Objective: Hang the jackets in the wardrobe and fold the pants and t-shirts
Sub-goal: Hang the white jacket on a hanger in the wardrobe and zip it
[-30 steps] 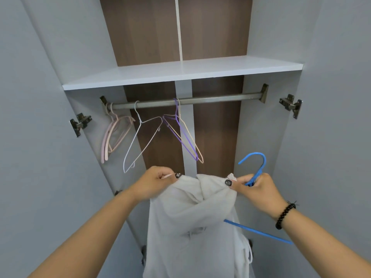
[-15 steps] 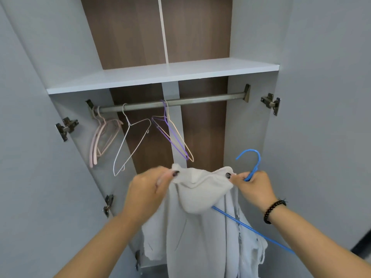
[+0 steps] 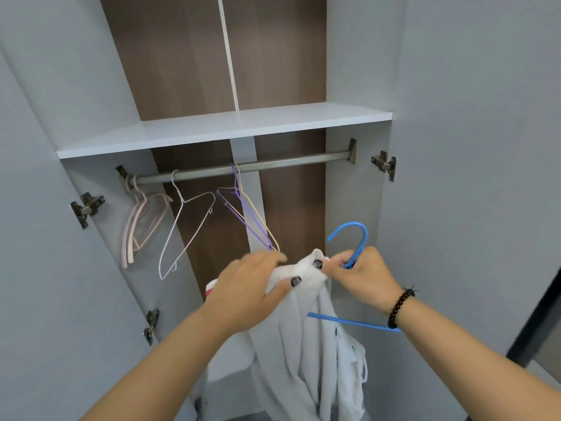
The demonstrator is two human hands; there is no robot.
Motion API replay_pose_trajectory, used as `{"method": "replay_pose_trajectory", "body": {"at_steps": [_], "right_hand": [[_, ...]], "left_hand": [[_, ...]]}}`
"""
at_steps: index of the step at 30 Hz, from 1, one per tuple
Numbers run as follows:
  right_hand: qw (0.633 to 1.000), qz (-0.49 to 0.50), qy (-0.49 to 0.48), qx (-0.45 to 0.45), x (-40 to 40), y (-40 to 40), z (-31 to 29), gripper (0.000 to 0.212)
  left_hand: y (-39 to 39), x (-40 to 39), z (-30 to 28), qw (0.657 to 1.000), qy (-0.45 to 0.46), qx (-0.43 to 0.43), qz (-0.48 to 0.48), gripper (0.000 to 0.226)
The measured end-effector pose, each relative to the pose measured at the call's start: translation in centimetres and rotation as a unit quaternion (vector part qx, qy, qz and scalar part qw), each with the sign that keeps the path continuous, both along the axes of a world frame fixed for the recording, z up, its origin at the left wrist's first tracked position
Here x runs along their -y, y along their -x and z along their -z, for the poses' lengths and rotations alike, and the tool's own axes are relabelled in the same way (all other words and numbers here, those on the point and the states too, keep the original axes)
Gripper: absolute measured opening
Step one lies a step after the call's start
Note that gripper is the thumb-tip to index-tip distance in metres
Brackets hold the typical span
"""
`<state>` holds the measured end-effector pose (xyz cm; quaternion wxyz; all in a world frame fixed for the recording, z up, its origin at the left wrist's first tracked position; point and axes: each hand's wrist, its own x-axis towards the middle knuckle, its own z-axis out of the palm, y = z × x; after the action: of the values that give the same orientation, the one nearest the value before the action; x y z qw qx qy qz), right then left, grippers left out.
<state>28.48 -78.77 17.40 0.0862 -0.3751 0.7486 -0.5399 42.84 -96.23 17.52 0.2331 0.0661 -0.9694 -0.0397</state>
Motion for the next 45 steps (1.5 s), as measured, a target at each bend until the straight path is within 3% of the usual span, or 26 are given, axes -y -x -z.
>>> {"method": "replay_pose_trajectory", "body": {"at_steps": [1,4,8,11,13,15,22,25,28,33,35,37,39,42,45], "right_hand": [[1.000,0.002,0.002,0.001,-0.1,0.0,-0.1,0.048],[1.000,-0.003,-0.012,0.003,-0.7,0.4,0.1,0.036],[0.998,-0.020,-0.056,-0.031,-1.4,0.9,0.4,0.027],[0.996,-0.027,-0.078,-0.031,-1.8,2.0,1.6,0.002],[0.995,-0.035,-0.090,0.001,-2.2,2.7,3.0,0.021],[0.994,-0.010,-0.102,-0.034,-3.0,3.1,4.2,0.031],[0.979,0.182,0.023,-0.091,-4.8,3.1,10.4,0.039],[0.967,0.248,0.042,-0.032,-3.2,2.9,12.4,0.047],[0.957,0.280,0.063,0.041,-0.4,2.9,13.4,0.056],[0.948,0.237,0.087,0.195,4.4,2.0,14.8,0.056],[0.929,0.188,0.099,0.303,6.0,1.0,15.2,0.058],[0.915,0.121,0.096,0.373,7.5,0.3,16.1,0.059],[0.930,0.051,0.034,0.363,9.1,-0.3,17.0,0.059],[0.954,-0.046,-0.098,0.279,11.6,-2.0,17.1,0.050],[0.966,-0.128,-0.135,0.178,14.3,-4.4,15.8,0.037]], "left_hand": [[0.4,-0.6,0.4,0.999,0.032,0.036,-0.006,0.057],[1.5,-1.2,1.6,0.997,0.074,0.035,-0.011,0.047],[2.8,0.1,2.0,0.998,0.000,0.060,0.029,0.042],[3.8,1.3,2.7,0.994,-0.072,0.076,0.037,0.033],[4.1,1.8,3.2,0.993,-0.088,0.072,0.021,0.035],[4.0,2.2,3.4,0.991,-0.112,0.070,-0.001,0.031],[1.9,6.3,2.2,0.980,-0.191,0.014,-0.051,0.019],[0.6,7.5,1.3,0.978,-0.195,0.000,-0.070,0.031],[-0.9,7.9,0.4,0.974,-0.208,-0.016,-0.093,0.024],[-3.9,8.6,-1.0,0.962,-0.226,-0.039,-0.146,0.028],[-5.5,8.9,-1.2,0.955,-0.239,-0.048,-0.169,0.038],[-7.0,8.8,-1.5,0.941,-0.266,-0.076,-0.196,0.035],[-8.2,8.5,-1.7,0.924,-0.294,-0.109,-0.221,0.032],[-9.8,8.1,-2.2,0.905,-0.316,-0.136,-0.251,0.030],[-11.1,7.3,-3.3,0.894,-0.334,-0.157,-0.254,0.038]]}}
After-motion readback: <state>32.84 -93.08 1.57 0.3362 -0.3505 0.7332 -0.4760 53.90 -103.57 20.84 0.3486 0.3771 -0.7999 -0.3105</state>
